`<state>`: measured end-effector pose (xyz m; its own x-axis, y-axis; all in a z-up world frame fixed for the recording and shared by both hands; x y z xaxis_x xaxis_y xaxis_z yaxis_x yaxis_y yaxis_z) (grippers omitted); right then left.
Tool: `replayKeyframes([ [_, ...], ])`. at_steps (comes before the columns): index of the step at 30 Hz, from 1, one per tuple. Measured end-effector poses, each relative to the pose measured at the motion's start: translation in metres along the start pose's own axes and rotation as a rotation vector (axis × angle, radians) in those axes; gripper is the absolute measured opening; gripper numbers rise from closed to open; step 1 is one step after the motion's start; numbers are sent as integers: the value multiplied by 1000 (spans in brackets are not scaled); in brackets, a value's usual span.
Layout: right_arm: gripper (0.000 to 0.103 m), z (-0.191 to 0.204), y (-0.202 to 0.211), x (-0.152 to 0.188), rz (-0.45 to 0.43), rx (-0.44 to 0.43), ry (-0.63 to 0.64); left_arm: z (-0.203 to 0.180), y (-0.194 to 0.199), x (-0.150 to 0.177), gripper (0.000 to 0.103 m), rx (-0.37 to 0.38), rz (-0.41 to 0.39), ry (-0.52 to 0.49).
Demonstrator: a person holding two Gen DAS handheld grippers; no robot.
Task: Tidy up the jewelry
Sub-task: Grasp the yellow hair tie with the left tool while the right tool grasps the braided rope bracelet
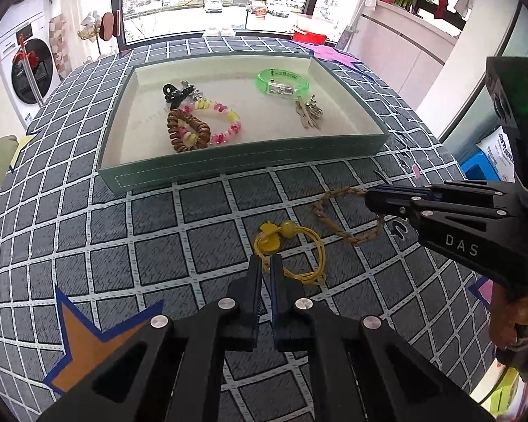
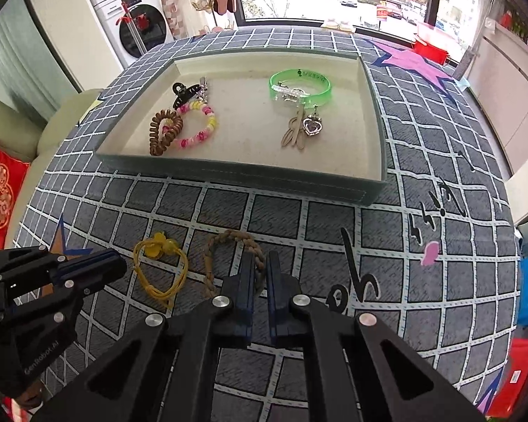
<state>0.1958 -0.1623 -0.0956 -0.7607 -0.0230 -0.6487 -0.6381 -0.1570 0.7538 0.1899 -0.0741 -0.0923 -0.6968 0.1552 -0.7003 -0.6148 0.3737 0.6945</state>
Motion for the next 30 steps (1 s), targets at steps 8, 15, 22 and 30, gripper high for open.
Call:
replayKeyframes([
  [8, 7, -14, -8, 12, 47, -13, -66, 8, 4, -6, 18, -127, -43, -7],
  [15, 15, -11, -12, 16, 61, -17, -37, 25, 0, -1, 19, -164, -2, 44],
  [22, 41, -6, -12, 15, 43, -5, -8, 32, 5, 1, 103, -214, -25, 33],
  [30, 41, -3, -11, 17, 47, 15, 52, 27, -4, -3, 103, -246, -15, -5],
])
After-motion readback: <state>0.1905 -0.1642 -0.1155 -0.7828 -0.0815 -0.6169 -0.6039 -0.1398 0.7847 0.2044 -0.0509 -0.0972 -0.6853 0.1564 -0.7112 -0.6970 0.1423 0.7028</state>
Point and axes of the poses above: each gripper's, at about its wrist camera, not at the fingertips, and y roughly against the way its jaws point, z to its left, x to its underside, the point moved 5 cm from there along -y, roughly the way its jaws point, and after that the axes turned 15 degrees about -z, right-handed, at the moved point
